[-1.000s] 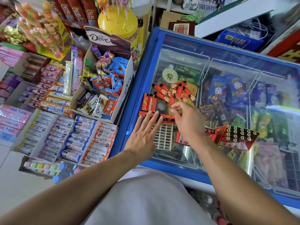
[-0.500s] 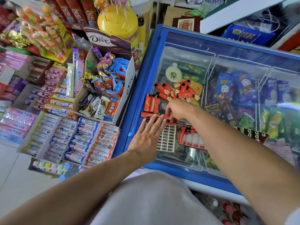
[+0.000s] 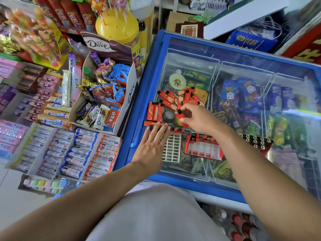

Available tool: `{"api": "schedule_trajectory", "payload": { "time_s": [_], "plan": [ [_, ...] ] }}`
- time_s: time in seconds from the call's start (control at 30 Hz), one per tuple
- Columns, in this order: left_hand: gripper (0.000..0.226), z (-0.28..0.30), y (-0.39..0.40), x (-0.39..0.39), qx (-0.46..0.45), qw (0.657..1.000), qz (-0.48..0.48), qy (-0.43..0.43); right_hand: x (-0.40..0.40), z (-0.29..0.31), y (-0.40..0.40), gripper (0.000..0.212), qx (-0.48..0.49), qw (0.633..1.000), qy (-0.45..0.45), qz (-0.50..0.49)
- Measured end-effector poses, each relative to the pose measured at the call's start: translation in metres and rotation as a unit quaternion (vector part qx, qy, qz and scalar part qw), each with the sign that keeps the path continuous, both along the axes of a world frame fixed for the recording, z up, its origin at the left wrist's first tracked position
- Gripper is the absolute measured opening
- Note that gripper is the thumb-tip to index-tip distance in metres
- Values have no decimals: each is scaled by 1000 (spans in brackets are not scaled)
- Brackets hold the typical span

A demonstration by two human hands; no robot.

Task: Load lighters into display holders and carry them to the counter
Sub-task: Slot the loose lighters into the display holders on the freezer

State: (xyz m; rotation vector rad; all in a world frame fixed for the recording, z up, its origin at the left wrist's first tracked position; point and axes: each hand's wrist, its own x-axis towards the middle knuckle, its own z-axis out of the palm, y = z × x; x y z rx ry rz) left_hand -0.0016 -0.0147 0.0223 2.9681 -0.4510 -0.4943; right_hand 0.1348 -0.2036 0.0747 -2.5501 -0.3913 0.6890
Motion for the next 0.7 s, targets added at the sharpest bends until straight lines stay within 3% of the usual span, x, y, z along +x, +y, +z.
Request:
{"api": "schedule_trajectory", "payload": {
  "time_s": [0.23,0.43,0.57,0.7],
  "plan": [
    [104,5,-7,2,-58,998,32,-23,-47,31,-31,41,79,993,-11,-84],
    [101,4,-27,2,-62,994,-72,-47,-88,48,-76,22,144,971,-37,-190],
    [89,10,-56,4,-91,984,-142,-54,-113,52,-118,19,93,968,-69,-223],
    [91,24,-96,16,-84,974,-207,-35,-126,44,-170,21,-14,967,-66,-247]
  ]
}}
